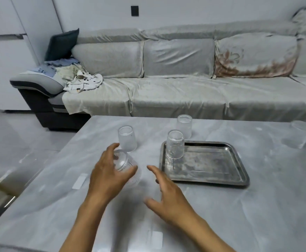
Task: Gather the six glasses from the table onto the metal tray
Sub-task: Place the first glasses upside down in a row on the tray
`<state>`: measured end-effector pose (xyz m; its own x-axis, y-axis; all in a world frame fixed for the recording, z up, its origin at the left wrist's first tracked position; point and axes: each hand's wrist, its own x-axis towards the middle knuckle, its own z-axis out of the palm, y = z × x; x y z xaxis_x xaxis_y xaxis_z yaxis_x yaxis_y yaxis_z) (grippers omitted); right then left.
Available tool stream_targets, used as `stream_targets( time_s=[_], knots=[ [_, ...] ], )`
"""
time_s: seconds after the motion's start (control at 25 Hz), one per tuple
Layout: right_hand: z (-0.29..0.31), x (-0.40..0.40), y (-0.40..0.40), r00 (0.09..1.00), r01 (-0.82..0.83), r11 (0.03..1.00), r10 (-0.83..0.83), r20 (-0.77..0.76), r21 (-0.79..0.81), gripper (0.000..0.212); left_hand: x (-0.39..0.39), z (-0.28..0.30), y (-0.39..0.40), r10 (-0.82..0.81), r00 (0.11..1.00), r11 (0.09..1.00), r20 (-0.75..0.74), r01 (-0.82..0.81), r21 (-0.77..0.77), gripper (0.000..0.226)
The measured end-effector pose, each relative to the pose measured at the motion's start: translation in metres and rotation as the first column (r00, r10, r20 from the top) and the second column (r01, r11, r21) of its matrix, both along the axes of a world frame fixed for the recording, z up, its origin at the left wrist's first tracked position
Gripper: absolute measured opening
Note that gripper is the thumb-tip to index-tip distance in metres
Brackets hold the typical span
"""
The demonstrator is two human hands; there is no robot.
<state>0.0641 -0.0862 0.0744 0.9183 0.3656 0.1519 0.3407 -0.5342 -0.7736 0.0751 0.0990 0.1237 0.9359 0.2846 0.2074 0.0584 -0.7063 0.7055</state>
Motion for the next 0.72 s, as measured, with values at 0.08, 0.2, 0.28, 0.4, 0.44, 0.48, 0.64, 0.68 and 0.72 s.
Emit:
stream_targets(
  time_s=[0.08,0.2,0.28,0.4,0.44,0.48,0.64,0.68,0.72],
  knots=[
    [0.010,0.010,0.000,0.994,0.060,0.997,-0.065,0.086,0.058,0.090,-0.002,0.013,-0.039,-0.205,0.974,0.979,0.100,0.204,0.024,0.081],
    [0.020,0.029,-0.027,0.925,0.261,0.962,-0.273,0.264,0.078,0.084,0.014,0.021,-0.079,-0.404,0.899,0.914,0.170,0.392,0.104,0.082],
    [0.023,0.048,-0.060,0.877,0.393,0.909,-0.416,0.239,0.139,0.080,0.041,0.019,-0.086,-0.537,0.834,0.804,0.132,0.552,-0.219,0.071],
    [0.015,0.087,-0.114,0.826,0.540,0.825,-0.558,0.084,0.167,0.077,0.084,-0.023,-0.085,-0.323,0.946,0.841,-0.021,0.277,-0.464,0.048],
    [0.010,0.100,-0.127,0.818,0.564,0.816,-0.573,0.053,0.130,0.076,0.093,-0.040,-0.084,-0.226,0.962,0.912,-0.155,0.153,-0.381,0.048],
    [0.005,0.112,-0.137,0.819,0.569,0.817,-0.573,0.024,0.091,0.076,0.100,-0.057,-0.083,-0.181,0.945,0.955,-0.273,0.103,-0.278,0.048],
    [-0.026,0.159,-0.144,0.845,0.534,0.845,-0.534,-0.016,-0.023,0.080,0.118,-0.089,-0.080,-0.263,0.860,0.963,-0.437,0.208,-0.170,0.042],
    [-0.032,0.167,-0.142,0.850,0.526,0.850,-0.527,-0.021,-0.030,0.079,0.120,-0.091,-0.077,-0.281,0.857,0.959,-0.432,0.230,-0.168,0.044],
    [-0.037,0.172,-0.139,0.852,0.522,0.852,-0.523,-0.028,-0.023,0.077,0.120,-0.093,-0.075,-0.287,0.858,0.957,-0.427,0.241,-0.159,0.045]
  ],
)
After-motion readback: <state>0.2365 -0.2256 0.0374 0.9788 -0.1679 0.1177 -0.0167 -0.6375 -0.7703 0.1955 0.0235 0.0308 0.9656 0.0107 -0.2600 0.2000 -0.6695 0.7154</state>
